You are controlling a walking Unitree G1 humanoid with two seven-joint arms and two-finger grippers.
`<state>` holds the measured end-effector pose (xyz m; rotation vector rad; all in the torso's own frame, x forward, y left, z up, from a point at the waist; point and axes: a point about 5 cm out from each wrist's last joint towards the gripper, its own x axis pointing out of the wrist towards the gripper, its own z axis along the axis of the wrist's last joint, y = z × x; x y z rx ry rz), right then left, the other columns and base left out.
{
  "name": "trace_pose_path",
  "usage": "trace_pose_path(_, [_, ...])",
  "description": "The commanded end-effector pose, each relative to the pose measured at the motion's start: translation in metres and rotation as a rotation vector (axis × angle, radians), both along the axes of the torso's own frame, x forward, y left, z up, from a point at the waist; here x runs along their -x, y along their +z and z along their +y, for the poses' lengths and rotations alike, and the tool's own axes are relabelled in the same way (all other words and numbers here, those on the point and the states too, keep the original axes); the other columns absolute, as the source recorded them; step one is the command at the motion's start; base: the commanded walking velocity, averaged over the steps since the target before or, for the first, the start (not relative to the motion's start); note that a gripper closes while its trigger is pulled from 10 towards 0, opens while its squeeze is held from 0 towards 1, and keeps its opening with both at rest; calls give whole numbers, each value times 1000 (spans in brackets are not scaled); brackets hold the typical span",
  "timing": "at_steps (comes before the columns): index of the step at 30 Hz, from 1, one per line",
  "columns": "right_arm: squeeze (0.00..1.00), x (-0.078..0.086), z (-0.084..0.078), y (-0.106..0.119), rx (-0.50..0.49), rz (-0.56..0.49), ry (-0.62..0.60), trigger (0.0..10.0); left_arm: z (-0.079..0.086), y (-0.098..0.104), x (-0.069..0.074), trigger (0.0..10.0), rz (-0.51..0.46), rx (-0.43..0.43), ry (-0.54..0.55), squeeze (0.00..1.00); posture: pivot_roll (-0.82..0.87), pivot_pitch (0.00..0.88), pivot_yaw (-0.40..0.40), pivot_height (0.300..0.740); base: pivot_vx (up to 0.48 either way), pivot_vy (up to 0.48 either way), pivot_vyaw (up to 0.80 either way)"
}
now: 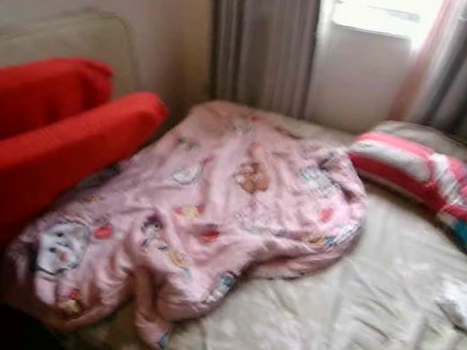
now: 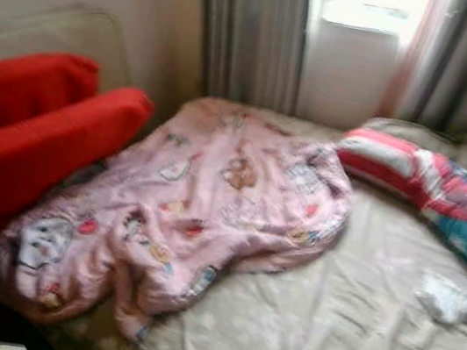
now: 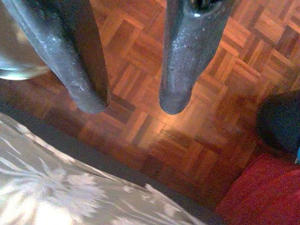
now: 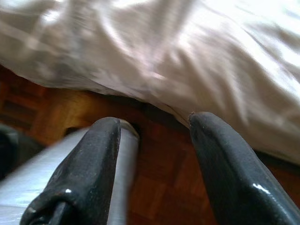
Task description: Clean up the room
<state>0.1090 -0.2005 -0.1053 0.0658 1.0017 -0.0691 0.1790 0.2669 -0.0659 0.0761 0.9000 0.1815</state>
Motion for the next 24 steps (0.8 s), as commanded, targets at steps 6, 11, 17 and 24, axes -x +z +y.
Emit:
trace_pose_path(6, [0, -2, 3, 0, 0, 0, 16, 10000, 4, -1, 5, 10000, 19, -13, -3, 0, -31, 0, 9, 740, 0, 292, 800])
trace_pose_path(11, [0, -3, 3, 0, 3, -4, 7, 10000, 4, 0, 4, 10000, 13, -12, 1, 0, -35, 0, 12, 740, 0, 286, 800])
trace_pose_path(17, [0, -4, 2, 1, 0, -10, -8, 10000, 4, 0, 2, 10000, 8, -11, 7, 0, -37, 0, 7, 740, 0, 229, 668])
trace_pose_path(24, [0, -5, -1, 2, -7, -22, -46, 10000, 3, 1, 0, 10000, -1, -8, 8, 0, -43, 0, -9, 740, 0, 0, 0])
